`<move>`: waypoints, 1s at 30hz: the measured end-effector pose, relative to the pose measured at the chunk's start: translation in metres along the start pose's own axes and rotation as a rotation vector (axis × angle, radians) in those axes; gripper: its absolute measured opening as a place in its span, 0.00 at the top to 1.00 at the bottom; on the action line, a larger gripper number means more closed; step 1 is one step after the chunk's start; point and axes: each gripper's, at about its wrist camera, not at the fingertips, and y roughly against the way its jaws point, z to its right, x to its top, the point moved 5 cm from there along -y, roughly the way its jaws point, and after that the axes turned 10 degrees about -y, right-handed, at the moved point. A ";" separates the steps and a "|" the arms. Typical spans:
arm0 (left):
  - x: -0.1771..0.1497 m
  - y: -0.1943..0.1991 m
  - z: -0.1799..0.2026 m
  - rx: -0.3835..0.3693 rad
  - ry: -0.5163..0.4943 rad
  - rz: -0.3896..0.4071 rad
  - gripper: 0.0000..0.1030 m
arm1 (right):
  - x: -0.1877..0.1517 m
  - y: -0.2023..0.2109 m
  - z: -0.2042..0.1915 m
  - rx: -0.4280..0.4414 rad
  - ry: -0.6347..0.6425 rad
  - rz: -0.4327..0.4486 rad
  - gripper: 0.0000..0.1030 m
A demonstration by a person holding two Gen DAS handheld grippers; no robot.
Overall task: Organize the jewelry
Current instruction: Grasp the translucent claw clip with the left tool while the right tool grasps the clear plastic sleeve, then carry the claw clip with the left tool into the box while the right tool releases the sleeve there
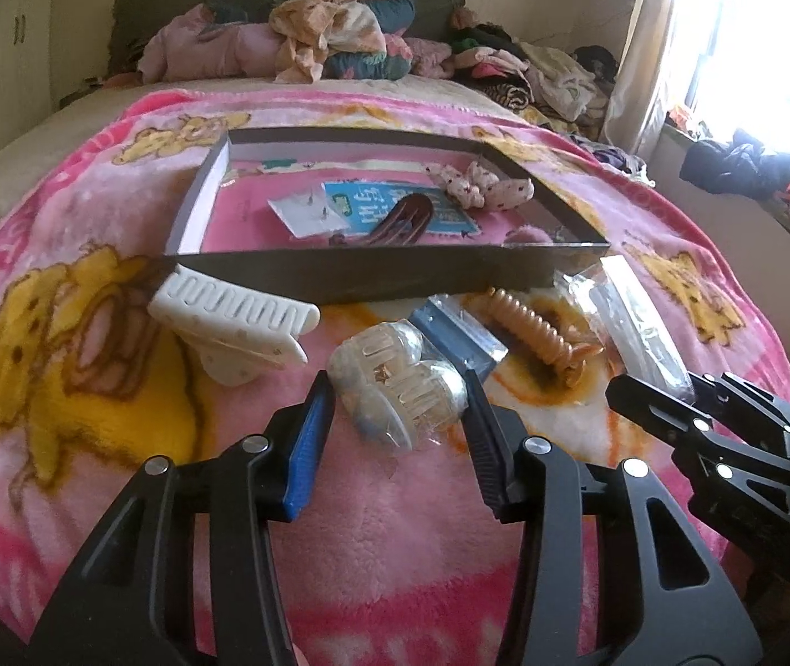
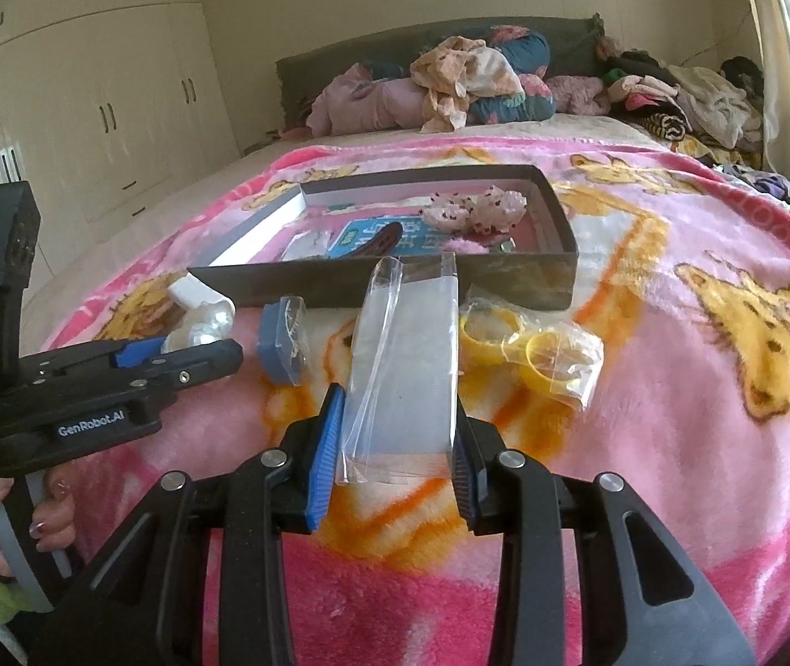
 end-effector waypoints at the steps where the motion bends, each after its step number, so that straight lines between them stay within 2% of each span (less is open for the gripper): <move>1: 0.001 0.002 -0.001 0.002 0.001 0.004 0.64 | 0.001 0.001 -0.001 0.004 0.003 0.001 0.68; 11: 0.019 0.022 -0.013 0.025 0.014 0.054 0.64 | 0.015 0.002 -0.014 0.020 0.031 0.003 0.68; 30: 0.057 0.026 -0.030 0.049 0.030 0.103 0.64 | 0.058 -0.001 -0.018 0.024 0.041 0.041 0.68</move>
